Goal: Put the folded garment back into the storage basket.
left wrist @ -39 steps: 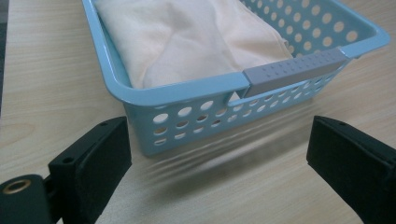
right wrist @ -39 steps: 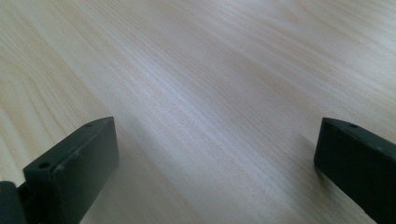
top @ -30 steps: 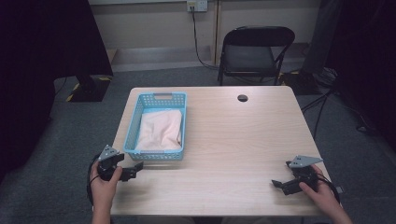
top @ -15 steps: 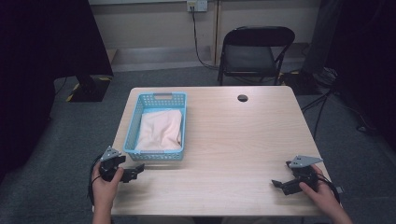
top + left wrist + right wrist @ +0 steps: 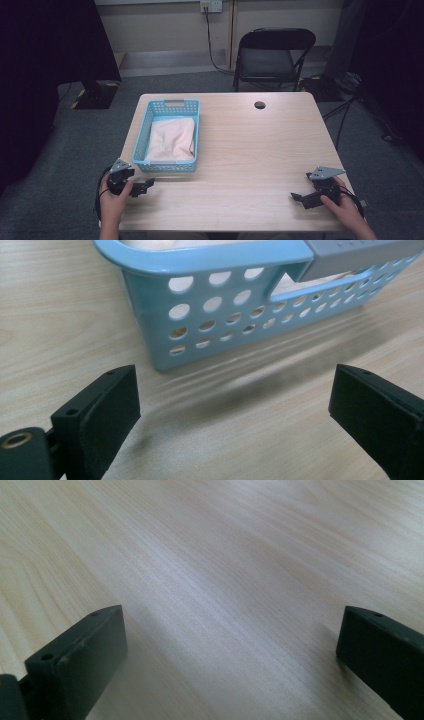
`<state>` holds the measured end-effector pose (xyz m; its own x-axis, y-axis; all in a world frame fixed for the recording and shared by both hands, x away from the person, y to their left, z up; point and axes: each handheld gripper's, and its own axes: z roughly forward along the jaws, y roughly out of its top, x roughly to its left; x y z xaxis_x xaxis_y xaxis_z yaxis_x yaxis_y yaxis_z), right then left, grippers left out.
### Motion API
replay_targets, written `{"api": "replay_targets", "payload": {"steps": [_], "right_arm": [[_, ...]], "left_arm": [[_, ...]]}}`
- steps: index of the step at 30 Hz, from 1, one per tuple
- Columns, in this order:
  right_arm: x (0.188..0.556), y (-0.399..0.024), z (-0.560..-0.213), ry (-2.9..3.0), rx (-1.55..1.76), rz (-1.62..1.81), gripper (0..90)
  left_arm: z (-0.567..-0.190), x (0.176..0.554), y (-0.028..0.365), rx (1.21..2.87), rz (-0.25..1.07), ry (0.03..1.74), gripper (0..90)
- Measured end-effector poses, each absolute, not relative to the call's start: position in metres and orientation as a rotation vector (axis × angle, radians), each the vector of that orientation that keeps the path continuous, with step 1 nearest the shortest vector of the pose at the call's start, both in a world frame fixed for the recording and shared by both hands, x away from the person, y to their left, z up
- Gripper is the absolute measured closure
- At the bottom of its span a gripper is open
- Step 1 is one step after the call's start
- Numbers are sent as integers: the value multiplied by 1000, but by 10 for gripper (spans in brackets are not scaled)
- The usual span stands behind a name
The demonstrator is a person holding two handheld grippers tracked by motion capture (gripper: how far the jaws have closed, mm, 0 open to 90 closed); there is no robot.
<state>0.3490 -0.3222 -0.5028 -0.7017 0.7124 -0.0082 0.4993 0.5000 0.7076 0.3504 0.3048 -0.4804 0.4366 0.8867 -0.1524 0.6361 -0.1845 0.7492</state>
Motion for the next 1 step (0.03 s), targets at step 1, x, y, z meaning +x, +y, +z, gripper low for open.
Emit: {"api": "replay_targets", "payload": {"steps": [1], "right_arm": [[349,-322,-503,2448,1020,1010,0]], "left_arm": [[-480,350,304,1913,409,1287,56]]}}
